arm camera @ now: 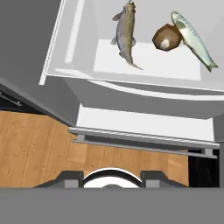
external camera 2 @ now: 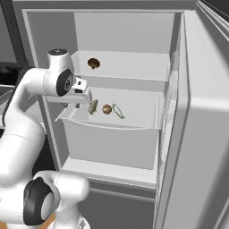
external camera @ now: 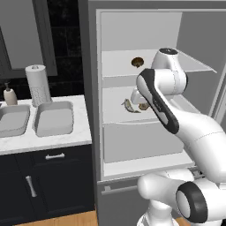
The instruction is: Place one mushroom and one fish in each tupperware on the nearby counter, to pack two identical lunches.
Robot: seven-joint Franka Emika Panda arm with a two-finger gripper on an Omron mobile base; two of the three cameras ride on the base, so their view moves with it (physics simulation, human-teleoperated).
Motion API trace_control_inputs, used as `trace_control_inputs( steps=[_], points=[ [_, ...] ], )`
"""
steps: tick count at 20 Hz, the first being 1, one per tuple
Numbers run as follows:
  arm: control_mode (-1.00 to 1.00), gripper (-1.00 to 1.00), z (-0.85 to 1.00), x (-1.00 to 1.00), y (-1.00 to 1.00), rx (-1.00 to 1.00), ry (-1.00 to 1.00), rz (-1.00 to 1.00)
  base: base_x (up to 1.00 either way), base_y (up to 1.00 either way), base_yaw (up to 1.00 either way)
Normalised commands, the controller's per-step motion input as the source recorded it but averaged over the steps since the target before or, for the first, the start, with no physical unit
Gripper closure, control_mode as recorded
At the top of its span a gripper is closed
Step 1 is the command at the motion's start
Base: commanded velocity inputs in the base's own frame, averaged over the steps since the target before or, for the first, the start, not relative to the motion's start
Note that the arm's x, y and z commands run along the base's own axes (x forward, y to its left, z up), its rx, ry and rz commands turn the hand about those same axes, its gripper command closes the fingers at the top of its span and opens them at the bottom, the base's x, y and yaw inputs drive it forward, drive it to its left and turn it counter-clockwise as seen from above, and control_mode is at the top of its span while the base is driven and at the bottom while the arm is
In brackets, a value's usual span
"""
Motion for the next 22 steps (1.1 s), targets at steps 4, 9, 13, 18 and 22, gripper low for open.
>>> trace_control_inputs(
  steps=[4,9,13,18,22],
  points=[
    [-1.0,-1.0,-0.01,0.26,-0.26,-0.01,-0.01,-0.03,0.0,0.0,0.0],
    [-1.0,-1.0,-0.01,0.11,-0.99,0.0,-0.22,-0.12,0.0,0.0,0.0],
    [-1.0,-1.0,-0.09,0.32,-0.76,0.0,-0.16,-0.1,0.0,0.0,0.0],
    [-1.0,-1.0,-0.24,0.63,-0.02,0.06,-0.01,0.0,0.0,0.0,0.0],
    [-1.0,-1.0,-0.41,0.67,0.12,0.05,-0.05,0.01,0.0,0.0,0.0]
  ],
)
